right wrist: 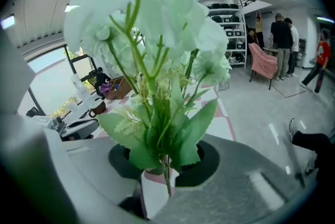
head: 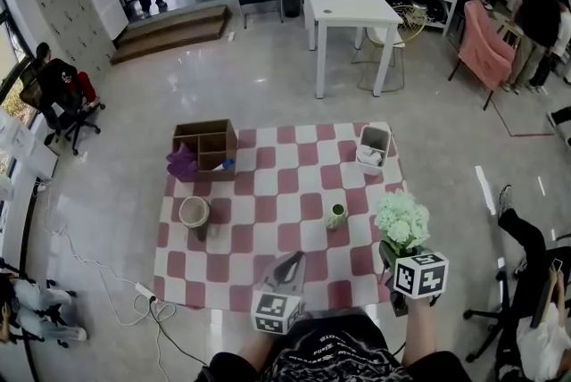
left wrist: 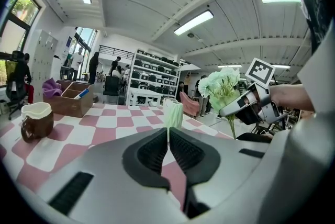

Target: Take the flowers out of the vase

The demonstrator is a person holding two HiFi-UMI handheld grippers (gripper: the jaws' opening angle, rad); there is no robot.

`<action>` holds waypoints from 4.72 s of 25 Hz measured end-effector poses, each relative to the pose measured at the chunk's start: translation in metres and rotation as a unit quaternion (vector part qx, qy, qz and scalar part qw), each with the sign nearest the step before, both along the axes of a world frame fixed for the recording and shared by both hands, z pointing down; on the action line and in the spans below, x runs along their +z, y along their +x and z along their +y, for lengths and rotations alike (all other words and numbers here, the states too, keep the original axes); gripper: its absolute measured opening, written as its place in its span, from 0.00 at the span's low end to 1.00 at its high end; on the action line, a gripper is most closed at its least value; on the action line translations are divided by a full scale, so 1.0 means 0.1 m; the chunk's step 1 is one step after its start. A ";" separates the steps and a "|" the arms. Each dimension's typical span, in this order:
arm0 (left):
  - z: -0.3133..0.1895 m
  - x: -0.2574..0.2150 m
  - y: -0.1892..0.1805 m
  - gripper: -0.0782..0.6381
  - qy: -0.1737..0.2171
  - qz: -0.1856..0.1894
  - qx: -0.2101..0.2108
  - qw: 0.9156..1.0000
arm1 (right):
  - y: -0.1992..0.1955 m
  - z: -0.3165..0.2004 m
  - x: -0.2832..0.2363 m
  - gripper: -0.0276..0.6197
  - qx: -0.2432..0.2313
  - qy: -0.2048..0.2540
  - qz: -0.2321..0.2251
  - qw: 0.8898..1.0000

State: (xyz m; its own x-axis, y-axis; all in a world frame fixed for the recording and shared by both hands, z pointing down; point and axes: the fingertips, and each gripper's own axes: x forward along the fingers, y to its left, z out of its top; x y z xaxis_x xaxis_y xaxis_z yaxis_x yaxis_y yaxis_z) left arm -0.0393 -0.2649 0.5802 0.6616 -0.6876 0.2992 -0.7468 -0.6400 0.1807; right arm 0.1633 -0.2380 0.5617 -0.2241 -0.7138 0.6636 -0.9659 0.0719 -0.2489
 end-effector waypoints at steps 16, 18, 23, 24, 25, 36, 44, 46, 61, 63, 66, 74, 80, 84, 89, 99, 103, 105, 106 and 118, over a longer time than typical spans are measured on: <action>-0.17 0.00 0.02 0.14 -0.013 -0.006 -0.015 1.000 | 0.05 -0.19 0.67 0.19 -0.010 -0.073 0.004 0.997; -0.20 0.00 0.02 0.14 -0.012 -0.007 -0.017 1.000 | 0.06 -0.20 0.75 0.19 -0.010 -0.079 0.010 0.997; -0.24 0.00 0.02 0.14 -0.013 -0.007 -0.020 1.000 | 0.09 -0.20 0.90 0.19 -0.011 -0.083 0.017 0.996; -0.24 -0.01 0.03 0.14 -0.013 -0.006 -0.020 1.000 | 0.09 -0.19 0.93 0.19 -0.013 -0.084 0.022 0.996; -0.24 -0.02 0.04 0.14 -0.014 -0.005 -0.020 1.000 | 0.09 -0.19 0.96 0.19 -0.015 -0.084 0.026 0.996; -0.22 0.01 0.06 0.14 -0.011 -0.004 -0.018 1.000 | 0.02 -0.18 1.07 0.28 -0.013 -0.063 0.035 0.997; -0.15 -0.03 0.05 0.14 -0.008 0.000 -0.018 1.000 | -0.10 -0.17 1.04 0.52 -0.024 -0.051 0.024 0.998; -0.12 0.00 0.02 0.14 -0.009 -0.001 -0.019 1.000 | -0.11 -0.15 1.02 0.60 -0.022 -0.048 0.021 0.998; 0.03 -0.20 -0.02 0.14 0.004 0.021 -0.011 1.000 | -0.04 -0.01 0.34 0.72 0.014 0.071 0.002 0.997; 0.04 -0.26 -0.03 0.14 0.009 0.026 -0.010 1.000 | -0.06 0.02 0.19 0.72 0.012 0.093 -0.001 0.996; 0.07 -0.35 -0.05 0.14 0.018 0.032 -0.009 0.999 | -0.12 0.07 -0.01 0.72 0.006 0.124 -0.004 0.992; 0.17 -0.43 -0.09 0.14 0.021 0.048 -0.002 0.999 | -0.31 0.19 -0.33 0.70 -0.007 0.178 -0.015 0.984; 0.24 -0.42 -0.09 0.14 0.024 0.049 0.009 0.998 | -0.46 0.28 -0.29 0.43 -0.011 0.189 0.000 0.982; 0.25 -0.48 -0.10 0.14 0.032 0.050 0.009 0.998 | -0.54 0.30 -0.27 0.31 -0.010 0.194 0.001 0.981; 0.26 -0.52 -0.11 0.14 0.040 0.051 0.011 0.998 | -0.60 0.29 -0.26 0.10 -0.007 0.205 0.021 0.979; 0.30 -0.50 -0.18 0.14 0.041 0.052 0.006 0.998 | -0.71 0.34 -0.22 0.05 -0.006 0.212 0.033 0.977; 0.34 -0.47 -0.22 0.14 0.039 0.050 0.003 0.998 | -0.72 0.37 -0.20 0.05 -0.005 0.213 0.037 0.976; 0.35 -0.47 -0.23 0.14 0.039 0.049 0.001 0.998 | -0.73 0.38 -0.19 0.05 -0.006 0.214 0.040 0.976; 0.36 -0.47 -0.25 0.14 0.039 0.048 0.000 0.998 | -0.73 0.38 -0.19 0.05 -0.006 0.214 0.043 0.976; 0.37 -0.47 -0.31 0.14 0.046 0.046 -0.006 0.998 | -0.74 0.38 -0.23 0.05 -0.008 0.225 0.064 0.972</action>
State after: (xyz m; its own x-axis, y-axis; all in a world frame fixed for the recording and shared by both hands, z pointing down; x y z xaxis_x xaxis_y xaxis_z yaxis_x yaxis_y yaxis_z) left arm -0.0700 -0.2280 0.5335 0.6744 -0.7178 0.1734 -0.7380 -0.6475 0.1898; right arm 0.0890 -0.2002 0.5390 -0.1738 -0.9351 0.3089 -0.9847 0.1608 -0.0673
